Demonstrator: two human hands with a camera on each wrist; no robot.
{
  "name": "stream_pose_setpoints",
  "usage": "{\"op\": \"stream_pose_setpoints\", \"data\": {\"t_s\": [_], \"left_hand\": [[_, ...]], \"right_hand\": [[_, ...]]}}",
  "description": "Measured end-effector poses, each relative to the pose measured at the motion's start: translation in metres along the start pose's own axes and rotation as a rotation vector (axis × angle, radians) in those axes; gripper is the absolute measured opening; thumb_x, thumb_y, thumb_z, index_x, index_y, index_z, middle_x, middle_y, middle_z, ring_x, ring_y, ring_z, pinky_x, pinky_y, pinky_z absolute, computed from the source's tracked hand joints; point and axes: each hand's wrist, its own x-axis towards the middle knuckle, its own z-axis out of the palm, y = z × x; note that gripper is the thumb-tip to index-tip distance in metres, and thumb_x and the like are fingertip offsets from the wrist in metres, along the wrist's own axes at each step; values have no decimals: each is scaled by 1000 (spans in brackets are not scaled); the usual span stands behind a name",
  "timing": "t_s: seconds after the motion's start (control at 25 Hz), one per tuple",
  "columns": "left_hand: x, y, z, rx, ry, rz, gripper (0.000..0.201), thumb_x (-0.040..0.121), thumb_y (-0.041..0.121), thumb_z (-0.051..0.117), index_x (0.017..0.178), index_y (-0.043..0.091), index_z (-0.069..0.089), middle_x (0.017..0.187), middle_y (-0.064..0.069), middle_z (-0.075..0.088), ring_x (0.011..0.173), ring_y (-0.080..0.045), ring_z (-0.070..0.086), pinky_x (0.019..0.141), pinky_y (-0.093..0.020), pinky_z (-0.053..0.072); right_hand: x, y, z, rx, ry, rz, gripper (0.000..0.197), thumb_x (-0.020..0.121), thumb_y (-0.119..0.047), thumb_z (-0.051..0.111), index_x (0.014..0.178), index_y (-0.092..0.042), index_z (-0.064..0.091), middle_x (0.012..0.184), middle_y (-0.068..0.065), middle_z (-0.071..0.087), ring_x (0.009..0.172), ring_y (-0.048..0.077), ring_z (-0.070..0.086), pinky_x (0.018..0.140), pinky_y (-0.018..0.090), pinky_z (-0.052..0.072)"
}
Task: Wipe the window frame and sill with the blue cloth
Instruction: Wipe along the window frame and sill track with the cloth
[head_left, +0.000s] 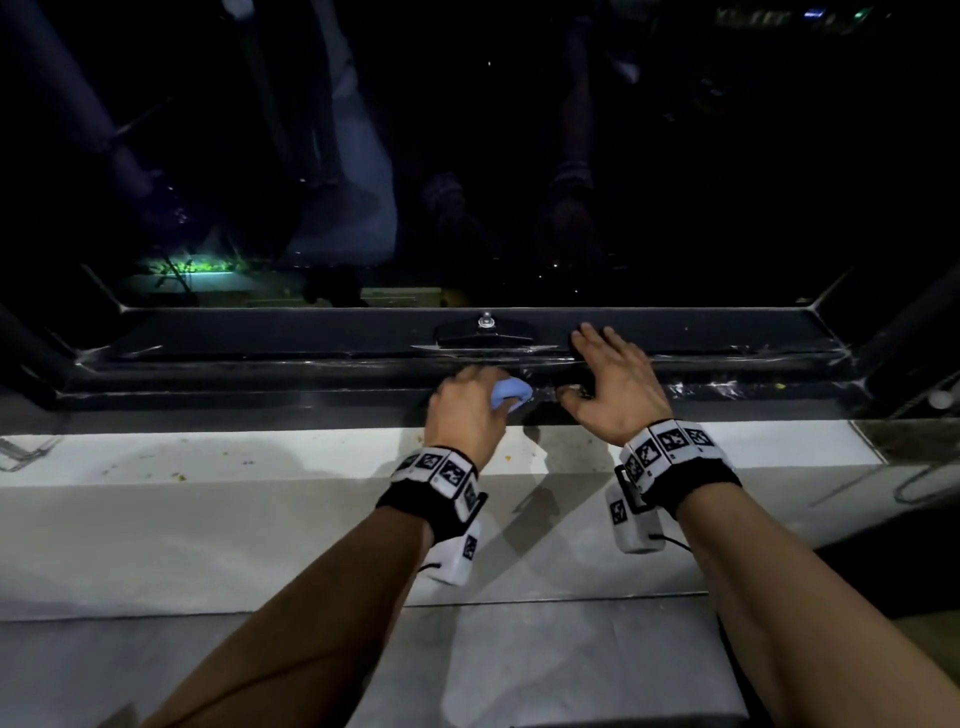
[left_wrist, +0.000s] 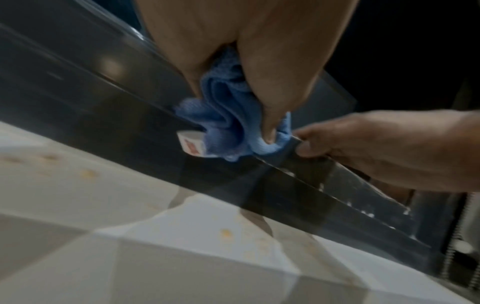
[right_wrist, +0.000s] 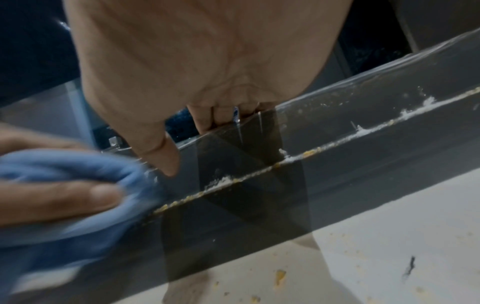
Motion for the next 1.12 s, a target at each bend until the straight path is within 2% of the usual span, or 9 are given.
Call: {"op": "stream_pose_setpoints", "data": {"t_s": [0.16,0.28,0.4,0.6,0.72,0.8,0.92,1.04,1.12], "left_hand": [[14,20,-4,-107,-173,125,21,83,19,70,100,31,73,101,3,71,93,-19,66,81,-36,55],[13,-12,-22,27,-61,113,19,84,18,67,96,33,71,97,1,67,87,-19,64,75,-33,54],[5,-34,-18,115,-14,130,28,85,19,61,95,44,65,94,10,65,82,-16,63,69,-35,55],[3,12,14,130,-4,93,26,87,21,64,101,42,70,99,6,66,85,-21,63,76,-32,53],[6,31,10,-60,-159,122,22,86,16,67,98,34,72,100,10,67,91,-19,64,80,-34,55],[0,32,0,-115,-197,148,24,84,12,66,102,26,71,103,7,60,98,-21,61,81,-28,50],[-20,13,-15,-213,-90,81,30,82,17,70,110,23,60,107,1,55,91,-19,60,76,-28,48],[-48,4,-24,-545,36,-37,26,86,24,73,101,19,51,90,4,60,74,-8,60,65,-23,50],[-61,5,-21,-716,106,-106,22,87,25,72,97,21,53,85,5,63,73,-6,59,67,-26,50]], "right_hand": [[1,8,-16,96,-68,-69,79,84,-35,64,153,-20,29,161,-5,20,150,17,13,122,36,13],[-1,31,-27,84,-10,-67,77,82,-25,68,151,-19,34,159,-4,26,147,17,22,121,35,18],[-6,50,-22,-100,-38,-40,88,81,-14,68,155,-22,21,162,-4,17,149,17,13,122,37,13],[-4,59,-21,-73,-58,-89,92,79,-13,72,155,-23,20,162,-6,17,149,16,13,122,36,15],[-6,55,-26,4,-63,-79,85,78,-10,70,152,-20,30,160,-3,24,148,19,19,121,35,16],[-12,41,-30,180,42,-74,65,80,-6,64,142,-18,48,150,1,44,140,22,37,117,35,28],[-32,1,-26,476,268,-65,30,92,-20,60,122,-20,65,119,-2,64,112,17,59,99,33,46],[-58,-51,-5,986,53,67,42,93,-51,57,130,-31,55,120,-15,61,111,0,58,96,22,45],[-64,-79,12,1235,-64,174,56,83,-68,58,129,-35,51,118,-7,64,108,9,62,94,32,50]]}}
